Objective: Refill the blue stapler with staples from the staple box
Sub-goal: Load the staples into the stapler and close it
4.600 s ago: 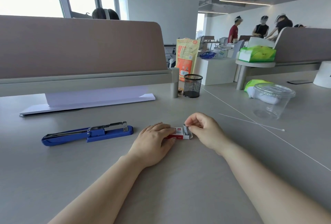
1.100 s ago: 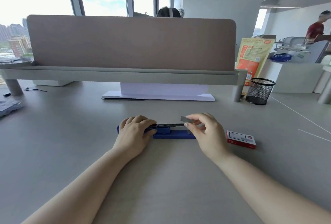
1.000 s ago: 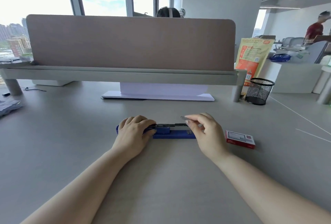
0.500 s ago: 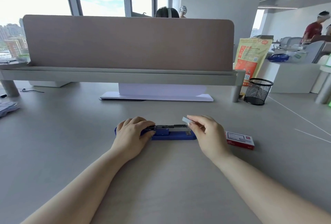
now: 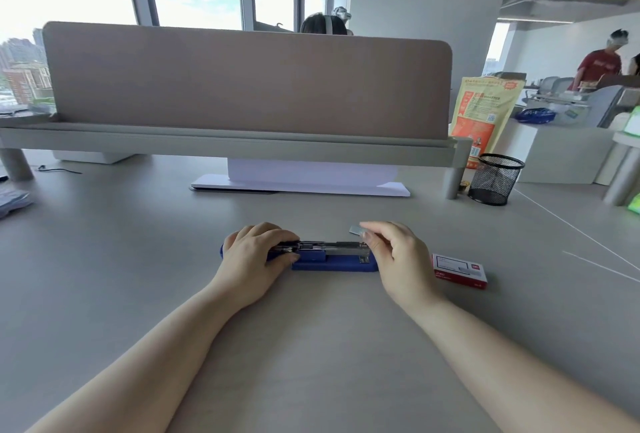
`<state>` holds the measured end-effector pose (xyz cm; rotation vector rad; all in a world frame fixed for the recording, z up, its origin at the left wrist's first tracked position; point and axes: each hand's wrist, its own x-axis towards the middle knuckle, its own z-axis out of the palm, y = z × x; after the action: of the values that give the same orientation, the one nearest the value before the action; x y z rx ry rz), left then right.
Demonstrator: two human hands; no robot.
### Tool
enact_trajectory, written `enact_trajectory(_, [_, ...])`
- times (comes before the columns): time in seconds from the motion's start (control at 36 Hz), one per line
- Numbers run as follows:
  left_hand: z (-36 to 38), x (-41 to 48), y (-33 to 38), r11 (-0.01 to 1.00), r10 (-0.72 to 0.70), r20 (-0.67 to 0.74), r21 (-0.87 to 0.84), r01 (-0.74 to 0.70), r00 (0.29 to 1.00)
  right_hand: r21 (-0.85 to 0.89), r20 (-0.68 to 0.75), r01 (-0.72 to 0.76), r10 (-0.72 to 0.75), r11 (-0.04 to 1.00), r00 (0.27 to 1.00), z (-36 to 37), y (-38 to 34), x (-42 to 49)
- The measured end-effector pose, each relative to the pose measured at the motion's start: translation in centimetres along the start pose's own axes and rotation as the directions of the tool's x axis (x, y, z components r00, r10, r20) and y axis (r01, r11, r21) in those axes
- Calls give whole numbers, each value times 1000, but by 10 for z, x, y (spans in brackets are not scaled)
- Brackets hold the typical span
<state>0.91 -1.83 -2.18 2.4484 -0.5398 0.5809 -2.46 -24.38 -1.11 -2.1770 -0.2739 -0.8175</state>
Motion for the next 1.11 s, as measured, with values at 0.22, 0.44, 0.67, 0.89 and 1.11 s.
enact_trajectory(0.22, [0, 0, -3, 1000, 26, -10, -15, -26, 1000, -58, 57, 52, -49, 997, 997, 2, 9, 0])
enact_trajectory(0.44, [1, 1, -4, 999, 29, -4, -18, -29, 1000, -75, 47, 63, -59, 995, 997, 2, 7, 0])
enact_trajectory(0.67, [1, 0, -6, 998, 48, -23, -30, -49, 999, -135, 31, 102, -99, 986, 995, 3, 8, 1])
enact_trajectory(0.89, [1, 0, -6, 999, 35, -23, -29, -35, 999, -162, 46, 102, -96, 982, 994, 6, 11, 0])
enact_trajectory(1.11, [1, 1, -7, 998, 40, -19, -40, -41, 999, -154, 53, 104, -97, 983, 994, 6, 10, -1])
